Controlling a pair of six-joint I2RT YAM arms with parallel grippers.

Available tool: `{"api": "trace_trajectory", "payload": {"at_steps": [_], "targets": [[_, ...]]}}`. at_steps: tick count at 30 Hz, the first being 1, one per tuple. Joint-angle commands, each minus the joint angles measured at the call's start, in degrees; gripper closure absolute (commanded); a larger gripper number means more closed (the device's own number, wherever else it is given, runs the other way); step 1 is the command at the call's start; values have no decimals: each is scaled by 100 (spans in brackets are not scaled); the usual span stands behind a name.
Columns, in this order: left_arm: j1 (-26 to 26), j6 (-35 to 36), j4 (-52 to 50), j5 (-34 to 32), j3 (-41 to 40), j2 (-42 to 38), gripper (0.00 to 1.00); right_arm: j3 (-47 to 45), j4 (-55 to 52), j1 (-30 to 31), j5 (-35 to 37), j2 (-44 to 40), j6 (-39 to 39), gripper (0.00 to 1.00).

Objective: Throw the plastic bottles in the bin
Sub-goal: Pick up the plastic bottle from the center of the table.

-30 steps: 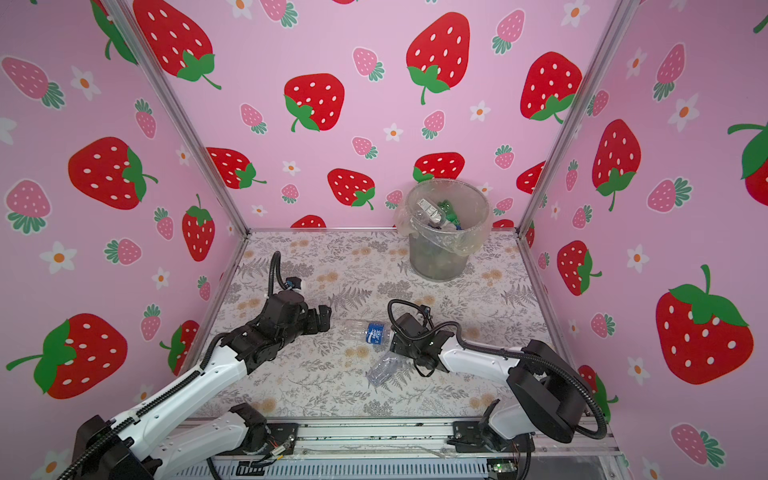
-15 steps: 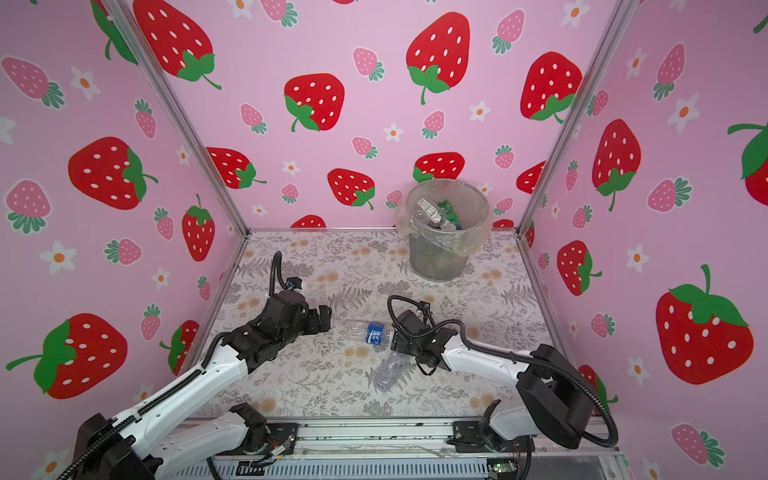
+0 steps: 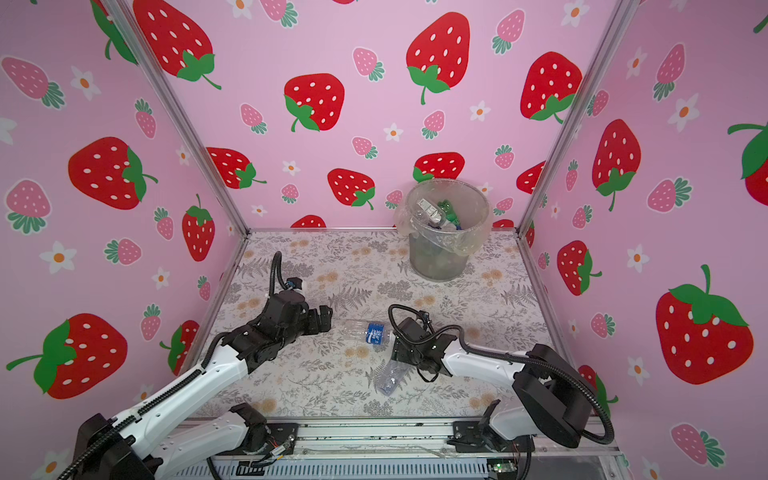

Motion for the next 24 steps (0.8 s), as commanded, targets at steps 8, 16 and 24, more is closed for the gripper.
{"api": "trace_trajectory", "payload": {"at_steps": [8,16,24], "targets": [[27,-67,-137,-53,111,-2,1,-72,40,35,37,-59,73,40],[27,-67,-137,-37,128,15,1,-52,-239,-136,270,-390,-152,45],[27,-82,-145,-31,134,15,1,184,-712,-732,613,-1205,-939,45]]}}
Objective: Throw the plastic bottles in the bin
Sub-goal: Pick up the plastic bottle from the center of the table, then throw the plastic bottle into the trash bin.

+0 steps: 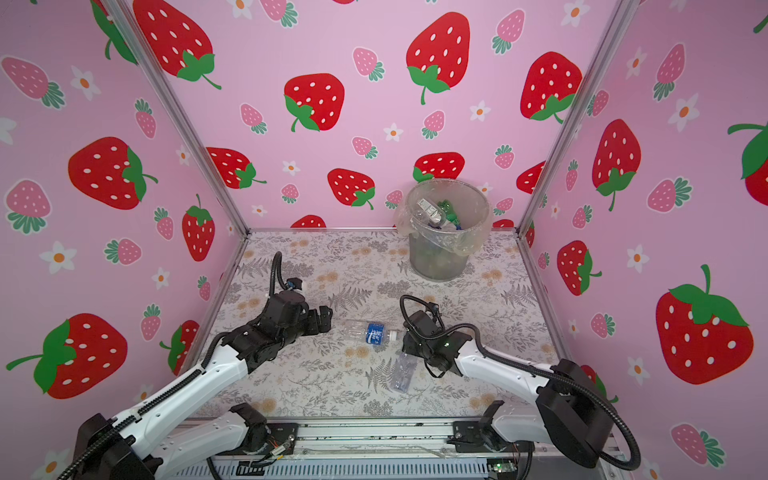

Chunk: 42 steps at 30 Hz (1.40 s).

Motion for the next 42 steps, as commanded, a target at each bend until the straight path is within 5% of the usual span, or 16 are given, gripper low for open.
{"api": "trace_trajectory", "payload": {"at_steps": [1,11,21,42], "targets": [[27,-59,-95,-27,140,28,1,302,-409,-242,416,-397,-644,44],[26,-95,-101,36,272,226,1,1209,-860,-1160,1253,-1430,-1926,44],[25,-134,-172,15,344,168,1,2526,-761,-1484,1708,-1541,-2767,43],[28,-186,-224,31,214,78,1,2839,523,-1677,2152,-1410,-3484,43]]}}
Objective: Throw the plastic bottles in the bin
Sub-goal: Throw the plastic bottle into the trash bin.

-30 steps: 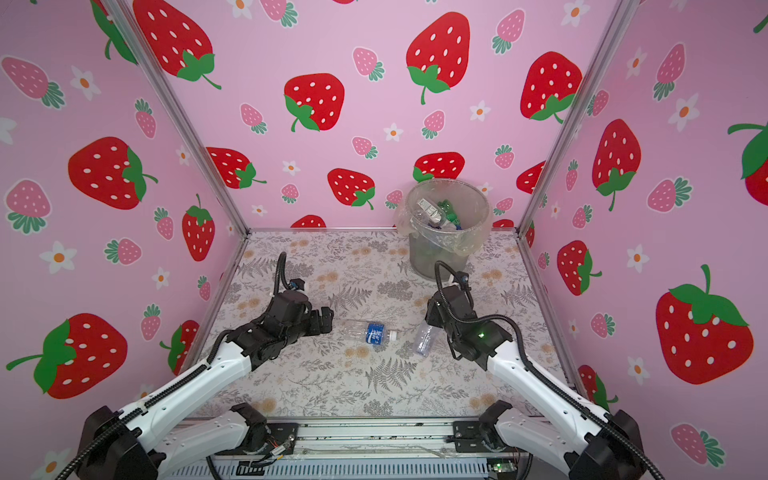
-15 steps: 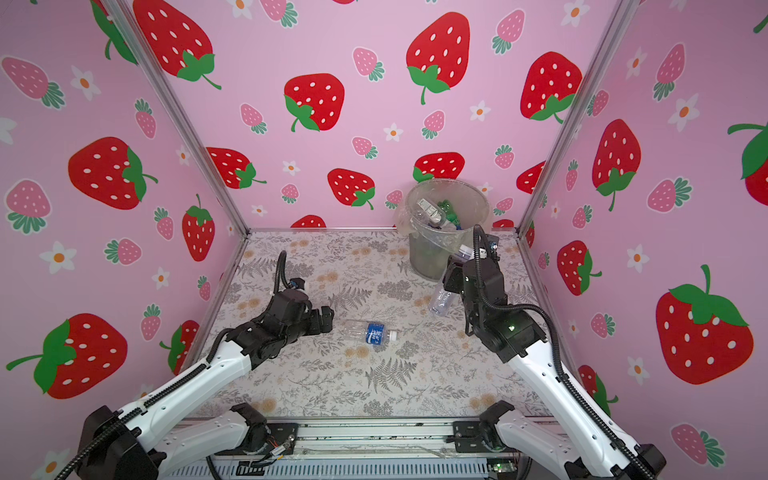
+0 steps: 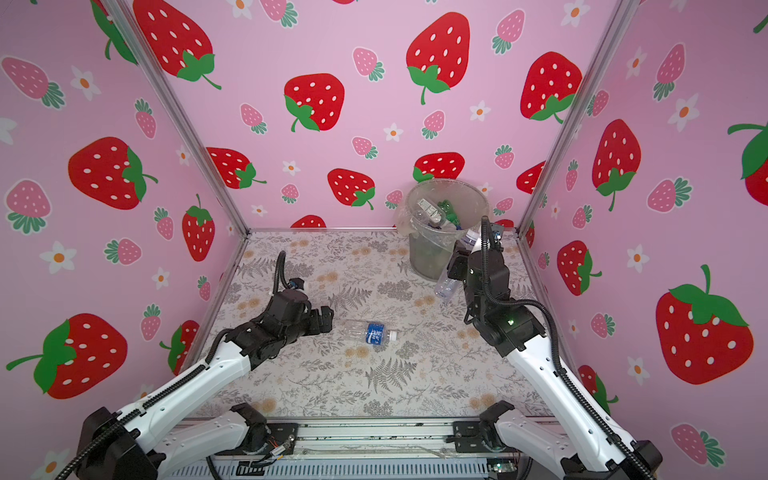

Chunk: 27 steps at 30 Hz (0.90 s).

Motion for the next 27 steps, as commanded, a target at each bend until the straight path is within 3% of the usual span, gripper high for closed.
{"api": "trace_trajectory", "payload": {"at_steps": [1,6,11,16,18,20,27], "targets": [[27,-105,-90,-20,114,-81,1,132,333,-50,163,-35,-142,43],[27,-127,-41,67,136,-27,1,1073,466,-283,249,697,-371,43],[26,-160,-111,161,249,-18,1,3396,455,-983,-151,2640,-796,41],[27,-325,-128,202,190,-210,1,7177,-1726,-1481,-794,5116,-580,0],[29,-351,-144,193,152,-299,1,7632,-2157,-1481,-1043,5385,-493,1],[26,-365,-151,152,106,-366,1,7003,-2006,-1484,-1264,5110,-351,1],[27,-343,-118,179,109,-249,1,2517,575,-1484,-1996,2513,40,1]]}}
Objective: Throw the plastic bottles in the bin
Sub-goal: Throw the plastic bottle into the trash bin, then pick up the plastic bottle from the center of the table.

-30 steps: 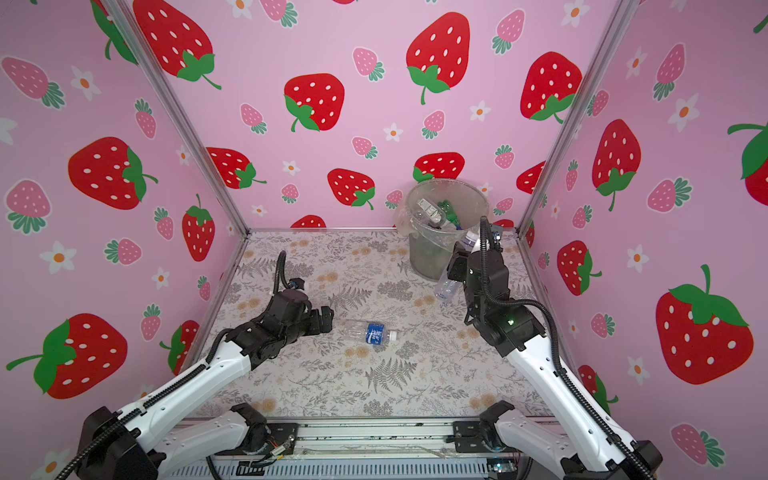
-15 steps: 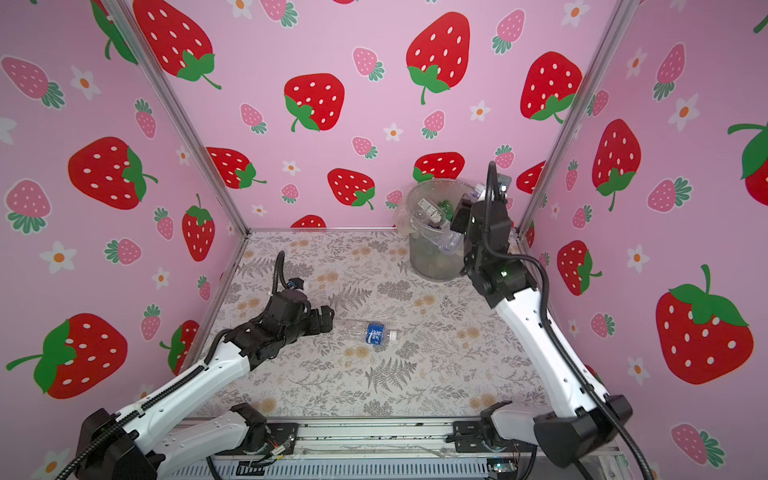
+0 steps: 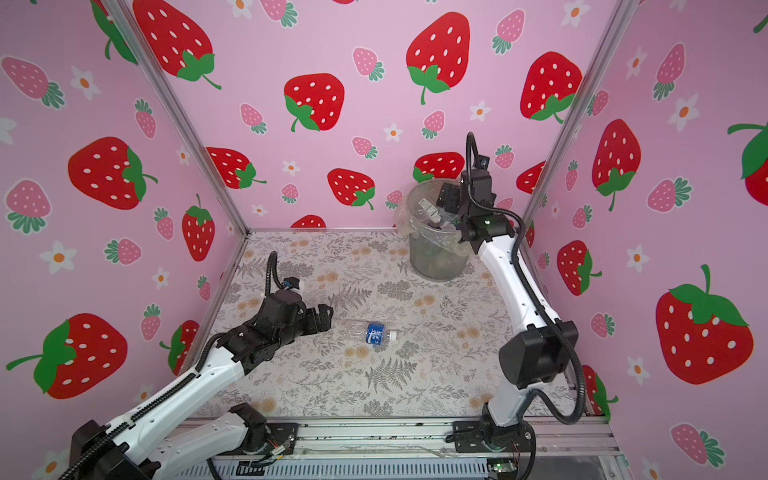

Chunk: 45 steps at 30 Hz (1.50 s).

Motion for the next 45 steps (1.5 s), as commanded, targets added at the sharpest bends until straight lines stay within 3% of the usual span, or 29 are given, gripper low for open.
{"api": "trace_trajectory", "payload": {"at_steps": [1,13,29,39,45], "targets": [[27,-75,-105,-9,121,106,1,-1171,1305,-2,-418,-1241,309,1],[26,-89,87,176,294,597,1,-3242,1024,-2,-787,-3058,562,1],[27,-260,81,263,330,698,1,-4862,521,-2,-1299,-4458,613,1],[13,-1585,-44,-3,364,673,1,-5621,110,-2,-1360,-5187,632,1],[-165,-2516,-449,-510,555,679,1,-5830,-48,-2,-1306,-5545,668,1]]}}
